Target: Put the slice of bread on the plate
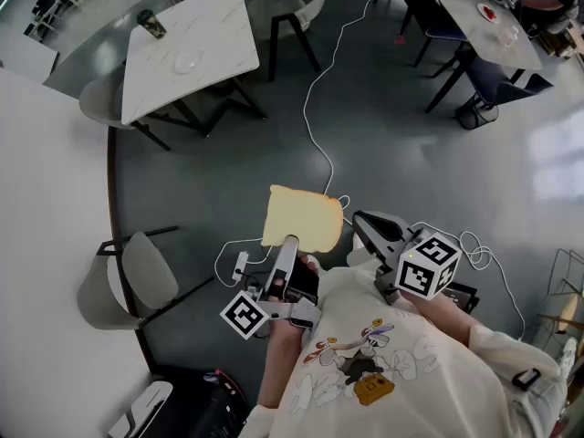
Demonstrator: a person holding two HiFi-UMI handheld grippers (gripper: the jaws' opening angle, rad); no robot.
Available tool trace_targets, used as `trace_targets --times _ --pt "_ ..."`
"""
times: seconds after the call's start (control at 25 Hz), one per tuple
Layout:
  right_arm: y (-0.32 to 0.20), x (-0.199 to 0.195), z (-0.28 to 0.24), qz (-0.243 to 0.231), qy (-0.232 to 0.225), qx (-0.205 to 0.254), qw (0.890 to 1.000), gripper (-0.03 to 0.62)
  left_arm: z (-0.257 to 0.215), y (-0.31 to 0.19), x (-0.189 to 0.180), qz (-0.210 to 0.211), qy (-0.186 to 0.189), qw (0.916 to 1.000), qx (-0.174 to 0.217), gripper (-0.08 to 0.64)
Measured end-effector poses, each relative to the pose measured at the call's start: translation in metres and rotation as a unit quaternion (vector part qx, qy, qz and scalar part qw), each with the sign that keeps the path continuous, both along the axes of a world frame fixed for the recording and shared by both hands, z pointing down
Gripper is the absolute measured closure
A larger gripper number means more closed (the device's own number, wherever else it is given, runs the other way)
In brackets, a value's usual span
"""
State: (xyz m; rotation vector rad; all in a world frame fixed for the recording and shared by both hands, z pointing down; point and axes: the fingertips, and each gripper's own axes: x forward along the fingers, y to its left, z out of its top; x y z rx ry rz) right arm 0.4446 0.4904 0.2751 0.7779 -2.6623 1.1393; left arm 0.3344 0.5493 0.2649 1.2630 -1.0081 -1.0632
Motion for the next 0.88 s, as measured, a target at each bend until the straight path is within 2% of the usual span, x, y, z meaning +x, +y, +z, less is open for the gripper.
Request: trace_targets --times 0.28,0.6,0.72,0.88 --pt "-0.002 0.009 0.011 -0.001 -0.006 -0.005 1.0 0.586 0.013 0.007 0.004 -0.012 -0.01 0.9998 -0.016 0.466" --pt "-0.02 0.063 0.013 -0.007 -0.014 -0.029 0.999 0.586 0.01 -0.01 0.056 -0.024 -0.02 0.999 -0.032 0.466" --pt "-0.007 0.068 0.019 -0.019 -0.017 -0.06 0.998 0.586 0.013 -0.009 0.067 -0.026 -0.017 0.9988 -0.038 0.466" --pt "-0.01 0.063 0.026 -0.011 -0.043 -0.054 0.998 0.586 0.021 -0.007 0.068 -0.03 -0.016 0.9984 -0.045 0.466"
